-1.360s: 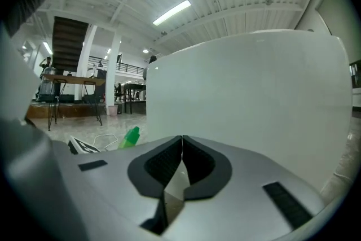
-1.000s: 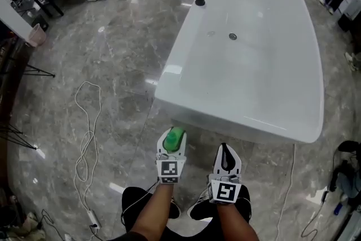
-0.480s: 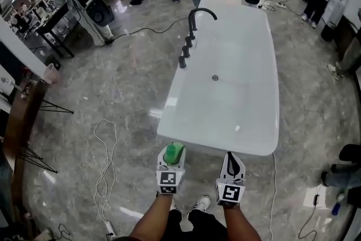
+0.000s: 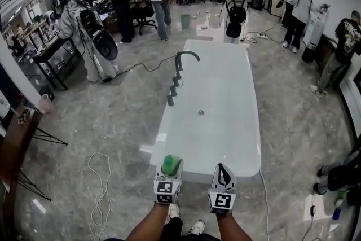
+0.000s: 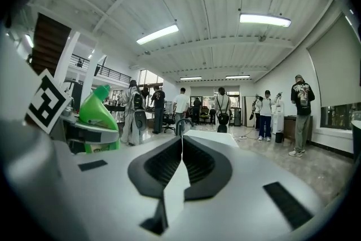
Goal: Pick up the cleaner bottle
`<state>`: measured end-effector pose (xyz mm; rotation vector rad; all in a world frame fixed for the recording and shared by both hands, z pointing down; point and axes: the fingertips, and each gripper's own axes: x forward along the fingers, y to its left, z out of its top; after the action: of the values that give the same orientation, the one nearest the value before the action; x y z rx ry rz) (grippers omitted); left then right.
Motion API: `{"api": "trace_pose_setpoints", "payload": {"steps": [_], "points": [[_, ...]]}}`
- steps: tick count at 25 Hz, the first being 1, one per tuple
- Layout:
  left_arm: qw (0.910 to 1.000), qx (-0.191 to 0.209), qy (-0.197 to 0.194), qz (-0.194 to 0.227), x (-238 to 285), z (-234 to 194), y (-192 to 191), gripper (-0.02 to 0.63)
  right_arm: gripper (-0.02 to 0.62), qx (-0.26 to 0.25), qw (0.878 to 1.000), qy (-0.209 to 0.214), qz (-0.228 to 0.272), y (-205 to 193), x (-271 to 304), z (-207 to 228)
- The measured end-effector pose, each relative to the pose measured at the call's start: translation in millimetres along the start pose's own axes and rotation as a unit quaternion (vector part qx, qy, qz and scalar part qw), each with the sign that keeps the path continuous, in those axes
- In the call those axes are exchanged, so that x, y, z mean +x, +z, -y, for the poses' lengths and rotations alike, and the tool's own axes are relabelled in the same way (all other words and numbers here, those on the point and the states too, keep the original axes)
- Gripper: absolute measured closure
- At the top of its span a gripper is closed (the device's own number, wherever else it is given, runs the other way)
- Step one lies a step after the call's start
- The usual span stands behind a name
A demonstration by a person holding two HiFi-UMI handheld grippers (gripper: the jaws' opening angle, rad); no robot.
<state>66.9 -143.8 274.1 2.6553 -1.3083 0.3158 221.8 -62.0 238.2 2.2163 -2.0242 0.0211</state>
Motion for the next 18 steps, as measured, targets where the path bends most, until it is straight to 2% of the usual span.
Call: {"api": "trace_pose_setpoints", "payload": {"steps": [4, 9, 14, 18], "points": [[0.9995, 0.009, -0.031, -0.005, 5.5, 5.9, 29.0, 0.423, 0.578, 0.014, 0.999, -0.034, 0.008, 28.7, 11.3, 18.0], [0.9984, 0.016, -0.055, 0.000, 11.8, -1.7, 55.8, 0.423, 0.578, -0.003, 0.999, -0.039, 0.028, 64.0, 21.3, 7.7], [0.9978, 0.032, -0.055, 0.020, 20.9, -28.8, 74.6, 0.423, 0.578, -0.014, 0.998, -0.040, 0.048, 87.1, 32.4, -16.2], [0.9977, 0.011, -0.061, 0.025, 27.2, -34.9, 81.7, 0.423, 0.578, -0.021, 0.998, -0.038, 0.044, 92.2, 43.8, -22.7]]}}
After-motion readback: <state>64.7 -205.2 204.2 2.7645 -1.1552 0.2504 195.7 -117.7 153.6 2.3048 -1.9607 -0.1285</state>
